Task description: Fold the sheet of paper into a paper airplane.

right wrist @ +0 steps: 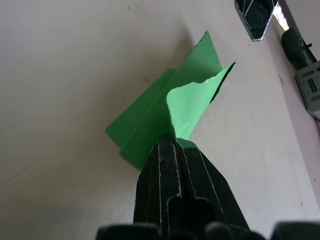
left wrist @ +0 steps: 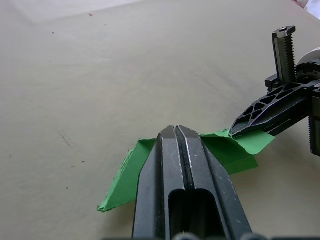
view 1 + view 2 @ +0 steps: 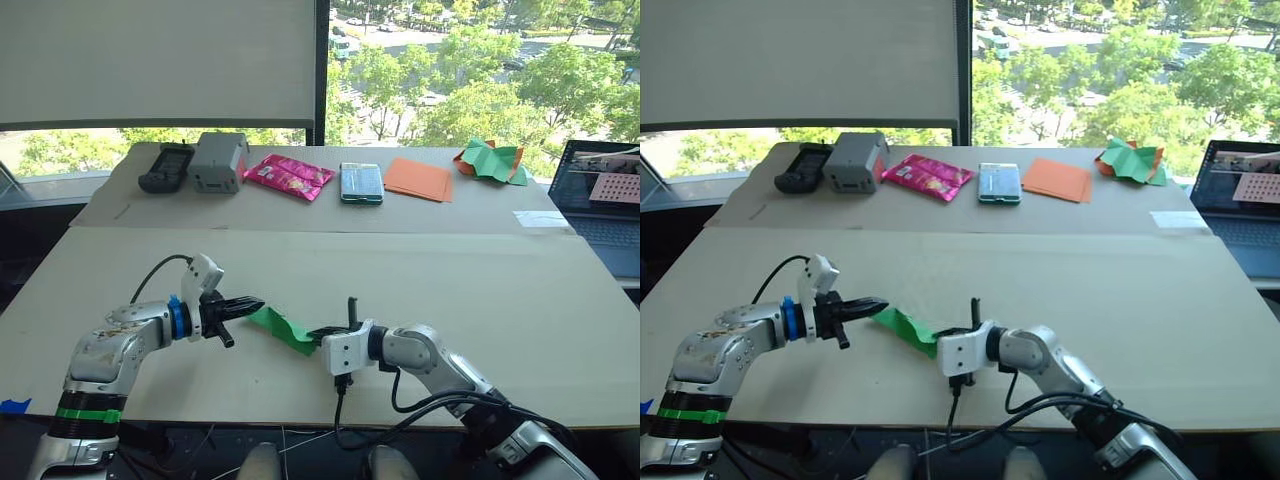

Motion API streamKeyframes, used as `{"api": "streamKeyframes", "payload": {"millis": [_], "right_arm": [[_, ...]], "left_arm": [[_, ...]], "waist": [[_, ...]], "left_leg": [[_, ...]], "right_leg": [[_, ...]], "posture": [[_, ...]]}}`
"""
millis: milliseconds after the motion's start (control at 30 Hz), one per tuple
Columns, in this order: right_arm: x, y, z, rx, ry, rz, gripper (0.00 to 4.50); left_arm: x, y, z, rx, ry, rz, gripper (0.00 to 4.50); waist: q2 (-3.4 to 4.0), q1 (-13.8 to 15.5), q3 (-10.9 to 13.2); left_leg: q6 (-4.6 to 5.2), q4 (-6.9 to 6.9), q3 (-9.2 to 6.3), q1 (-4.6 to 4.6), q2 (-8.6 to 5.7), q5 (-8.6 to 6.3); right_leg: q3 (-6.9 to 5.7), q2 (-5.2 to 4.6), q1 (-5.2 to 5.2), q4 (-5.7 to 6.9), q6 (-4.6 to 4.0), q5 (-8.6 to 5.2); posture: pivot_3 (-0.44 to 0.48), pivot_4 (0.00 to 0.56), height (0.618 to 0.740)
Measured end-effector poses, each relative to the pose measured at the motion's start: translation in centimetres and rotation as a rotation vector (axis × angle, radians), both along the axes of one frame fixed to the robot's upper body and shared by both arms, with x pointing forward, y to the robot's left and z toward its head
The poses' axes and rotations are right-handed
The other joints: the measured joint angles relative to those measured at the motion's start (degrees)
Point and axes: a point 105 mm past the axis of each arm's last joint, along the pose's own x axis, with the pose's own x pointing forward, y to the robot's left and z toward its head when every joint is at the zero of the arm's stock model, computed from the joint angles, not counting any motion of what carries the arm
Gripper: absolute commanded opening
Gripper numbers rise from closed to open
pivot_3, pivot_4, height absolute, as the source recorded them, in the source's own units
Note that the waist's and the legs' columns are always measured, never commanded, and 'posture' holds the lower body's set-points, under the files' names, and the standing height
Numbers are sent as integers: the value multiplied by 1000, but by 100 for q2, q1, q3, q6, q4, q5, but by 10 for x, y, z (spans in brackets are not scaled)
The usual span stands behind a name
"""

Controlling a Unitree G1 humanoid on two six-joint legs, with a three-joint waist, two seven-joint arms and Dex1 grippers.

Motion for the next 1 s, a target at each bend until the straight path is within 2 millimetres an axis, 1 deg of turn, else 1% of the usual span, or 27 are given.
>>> {"api": "streamKeyframes", "payload": {"millis": [167,300,367,467,533,633,667,800,933,1000], "right_arm": [[-1,0,0,-58,-71,38,41],[-1,0,0,-74,-84,48,41],[-1,1,-1,-76,-85,50,41],[-2,1,-1,-78,-82,53,41],[-2,2,-1,-81,-78,56,41],[-1,4,0,-73,-63,51,886],[-1,4,2,-65,-57,47,1265],[0,3,9,-35,-20,21,2592],[-9,0,12,0,103,9,2592],[-13,-5,19,24,172,-7,2592]], "left_arm": [[4,-4,3,15,-16,-24,0],[8,-13,5,40,-39,-68,0],[8,-16,0,67,-41,-88,0],[8,-20,-15,101,-22,-111,0],[7,-21,-24,127,-7,-128,0],[6,-21,-32,168,-15,-148,0],[6,-20,-35,179,-14,-149,0],[6,-19,-36,183,-19,-155,0],[5,-20,-36,188,-24,-163,0],[4,-19,-38,198,-34,-168,0]], "waist": [[-1,6,0],[-2,4,0],[-2,-1,0],[-2,-1,0],[-3,-1,0],[-3,-4,0],[-3,-7,0],[-3,-3,-1],[-3,10,-1],[-2,11,0]], "left_leg": [[0,0,1,2,0,0],[1,1,1,3,0,1],[4,1,1,7,-1,3],[36,0,2,8,0,22],[36,0,1,8,0,22],[34,0,2,9,0,21],[34,0,2,9,0,21],[33,0,1,10,1,20],[34,0,2,7,1,21],[33,1,2,8,1,21]], "right_leg": [[0,0,2,0,0,0],[0,0,6,0,0,0],[2,0,8,0,0,0],[2,0,8,2,0,0],[2,1,8,2,0,0],[3,1,8,2,0,0],[3,1,8,3,0,0],[3,1,8,3,0,0],[3,0,8,4,0,0],[4,0,10,4,0,0]], "posture": [[0,150,706],[0,150,706],[0,150,706],[0,150,706],[0,150,706],[0,150,706],[0,150,706],[0,150,706],[0,150,706],[0,150,706]]}}
